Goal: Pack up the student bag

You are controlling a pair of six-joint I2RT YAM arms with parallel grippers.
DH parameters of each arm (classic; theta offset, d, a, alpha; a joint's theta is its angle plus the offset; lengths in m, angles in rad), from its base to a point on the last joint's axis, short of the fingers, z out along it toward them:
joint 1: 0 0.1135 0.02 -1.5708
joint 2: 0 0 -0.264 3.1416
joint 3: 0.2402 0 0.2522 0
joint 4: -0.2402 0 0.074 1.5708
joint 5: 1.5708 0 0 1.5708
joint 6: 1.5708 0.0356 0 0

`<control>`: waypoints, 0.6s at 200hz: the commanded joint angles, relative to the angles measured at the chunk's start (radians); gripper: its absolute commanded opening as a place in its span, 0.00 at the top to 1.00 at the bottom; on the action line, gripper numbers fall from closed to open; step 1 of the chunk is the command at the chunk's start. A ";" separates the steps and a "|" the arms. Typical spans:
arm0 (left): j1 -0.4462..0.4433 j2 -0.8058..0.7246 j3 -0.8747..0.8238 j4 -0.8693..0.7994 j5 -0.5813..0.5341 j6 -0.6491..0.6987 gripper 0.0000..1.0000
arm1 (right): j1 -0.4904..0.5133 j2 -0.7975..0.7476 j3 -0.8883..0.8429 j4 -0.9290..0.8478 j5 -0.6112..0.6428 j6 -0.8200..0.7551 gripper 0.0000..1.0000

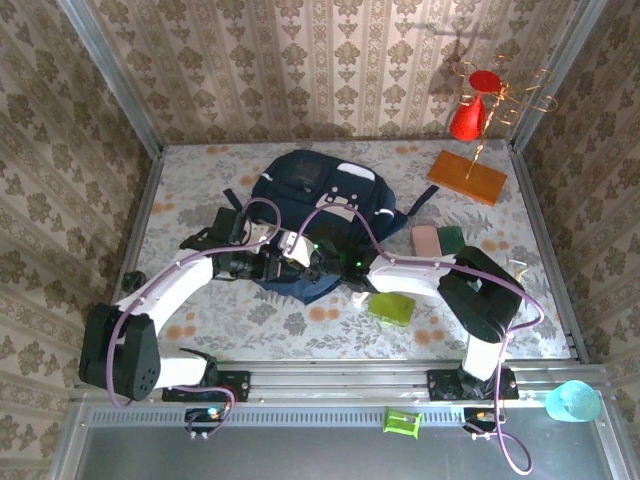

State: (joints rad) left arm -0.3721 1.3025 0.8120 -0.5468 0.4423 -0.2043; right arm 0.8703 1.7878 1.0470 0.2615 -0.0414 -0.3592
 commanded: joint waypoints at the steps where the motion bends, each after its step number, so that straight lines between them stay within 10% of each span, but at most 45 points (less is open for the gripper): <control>1: -0.004 0.013 -0.002 -0.025 0.001 0.009 0.77 | -0.012 -0.050 0.002 0.064 -0.002 0.022 1.00; 120: 0.046 -0.065 0.019 -0.066 -0.083 0.012 1.00 | -0.052 -0.170 -0.132 0.038 0.054 -0.112 1.00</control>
State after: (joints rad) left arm -0.3614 1.2915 0.8124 -0.5533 0.4255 -0.2043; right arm 0.8509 1.7000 0.9504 0.2874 -0.0330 -0.3985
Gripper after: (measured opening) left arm 0.046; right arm 0.067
